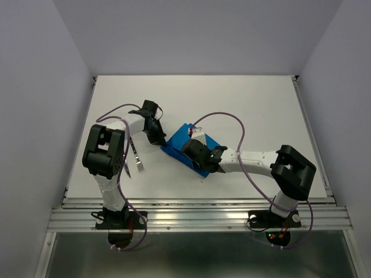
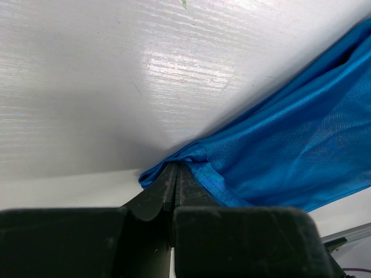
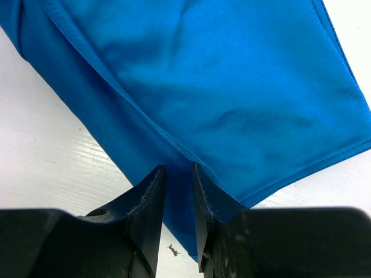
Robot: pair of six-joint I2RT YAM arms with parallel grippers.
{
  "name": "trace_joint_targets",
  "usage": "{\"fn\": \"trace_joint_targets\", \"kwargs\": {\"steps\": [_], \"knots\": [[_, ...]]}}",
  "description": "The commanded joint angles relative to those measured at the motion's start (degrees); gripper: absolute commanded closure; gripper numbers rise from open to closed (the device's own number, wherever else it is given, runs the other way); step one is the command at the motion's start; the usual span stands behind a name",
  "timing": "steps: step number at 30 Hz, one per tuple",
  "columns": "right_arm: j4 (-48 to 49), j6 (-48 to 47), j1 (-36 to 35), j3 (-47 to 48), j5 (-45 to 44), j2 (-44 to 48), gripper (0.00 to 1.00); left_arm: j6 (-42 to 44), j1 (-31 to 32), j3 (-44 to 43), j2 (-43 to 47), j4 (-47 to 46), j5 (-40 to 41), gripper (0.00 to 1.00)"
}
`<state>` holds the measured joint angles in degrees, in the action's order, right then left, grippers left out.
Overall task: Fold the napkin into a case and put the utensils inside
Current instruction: Fold the lower triangle-folded napkin at the center of the board.
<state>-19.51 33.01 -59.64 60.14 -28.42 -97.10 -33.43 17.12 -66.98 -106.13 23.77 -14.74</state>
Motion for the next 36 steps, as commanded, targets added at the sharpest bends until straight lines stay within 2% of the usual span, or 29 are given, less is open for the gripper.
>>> {"fn": "trace_joint_targets", "kwargs": {"steps": [1, 5, 9, 15, 18, 29, 36], "knots": [[0.3, 1.4, 0.6, -0.8, -2.6, 2.0, 0.69, 1.9, 0.5, -0.4, -1.0, 3.4, 3.8, 0.95], [0.4, 1.6, 1.7, -1.9, -2.2, 1.5, 0.69, 2.0, 0.5, -0.9, -0.8, 3.7, 4.0, 0.94], [1.0, 2.0, 1.7, -2.8, -2.2, -0.7, 0.69, 2.0, 0.7, -1.3, -0.5, 3.7, 4.1, 0.85], [3.2, 3.0, 1.7, -4.8, -0.7, -2.0, 0.7, 2.1, 2.0, -3.0, 1.2, 5.1, 6.8, 0.63], [4.0, 3.7, 1.7, -5.7, -0.1, -1.8, 0.7, 2.3, 3.4, -4.8, 2.0, 6.3, 9.1, 0.59], [8.3, 6.3, 1.7, -9.9, 3.7, -1.3, 0.7, 1.5, 7.8, -8.2, 6.7, 10.3, 19.8, 0.58], [9.5, 7.2, 1.7, -10.7, 4.7, -1.8, 0.7, 1.6, 8.0, -5.5, 9.6, 9.6, 20.0, 0.58]]}}
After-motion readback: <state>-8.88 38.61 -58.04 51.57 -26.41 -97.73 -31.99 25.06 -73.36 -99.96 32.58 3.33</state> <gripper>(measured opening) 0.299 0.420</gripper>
